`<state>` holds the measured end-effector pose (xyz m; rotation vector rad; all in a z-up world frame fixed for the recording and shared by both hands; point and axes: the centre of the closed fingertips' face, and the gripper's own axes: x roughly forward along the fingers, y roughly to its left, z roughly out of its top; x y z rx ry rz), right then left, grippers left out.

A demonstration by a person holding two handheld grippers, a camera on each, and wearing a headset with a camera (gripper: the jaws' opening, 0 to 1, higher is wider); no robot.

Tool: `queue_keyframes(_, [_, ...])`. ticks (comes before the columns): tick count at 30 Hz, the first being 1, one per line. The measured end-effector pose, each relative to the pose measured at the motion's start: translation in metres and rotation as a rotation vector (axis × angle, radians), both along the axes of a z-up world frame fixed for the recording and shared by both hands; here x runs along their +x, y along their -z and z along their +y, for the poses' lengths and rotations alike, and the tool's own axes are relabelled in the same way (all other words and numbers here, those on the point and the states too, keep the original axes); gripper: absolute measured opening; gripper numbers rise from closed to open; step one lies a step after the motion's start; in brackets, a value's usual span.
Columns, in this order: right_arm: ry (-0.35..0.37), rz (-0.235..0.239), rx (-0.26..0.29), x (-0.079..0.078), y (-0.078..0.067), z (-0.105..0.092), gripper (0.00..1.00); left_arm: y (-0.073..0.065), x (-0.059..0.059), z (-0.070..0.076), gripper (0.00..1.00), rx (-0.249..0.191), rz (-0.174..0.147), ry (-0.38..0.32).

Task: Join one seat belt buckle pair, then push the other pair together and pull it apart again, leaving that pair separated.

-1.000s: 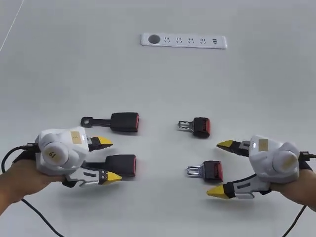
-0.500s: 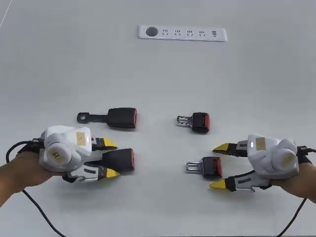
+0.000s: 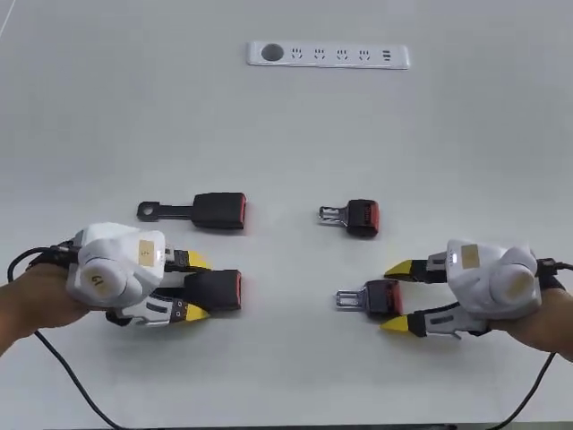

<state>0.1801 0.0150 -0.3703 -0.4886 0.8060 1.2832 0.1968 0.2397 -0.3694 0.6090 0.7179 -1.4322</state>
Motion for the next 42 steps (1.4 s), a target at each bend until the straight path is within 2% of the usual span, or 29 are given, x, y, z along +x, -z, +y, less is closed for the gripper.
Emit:
queue_keyframes(3, [0.000, -0.007, -0.008, 0.001, 0.001, 0.000, 0.38, 0.001, 0.001, 0.000, 0.34, -0.001, -0.004, 0.019])
queue_keyframes(11, [-0.025, -0.031, -0.015, 0.002, 0.001, 0.001, 0.35, 0.001, 0.000, -0.002, 0.34, 0.000, -0.001, 0.045])
queue_keyframes(24, [-0.059, -0.039, 0.012, 0.001, 0.001, 0.002, 0.34, -0.002, -0.003, -0.006, 0.33, 0.013, -0.001, 0.057])
queue_keyframes(42, [-0.037, -0.034, 0.060, 0.001, -0.001, 0.014, 0.33, 0.003, 0.000, -0.001, 0.33, 0.021, 0.002, 0.048])
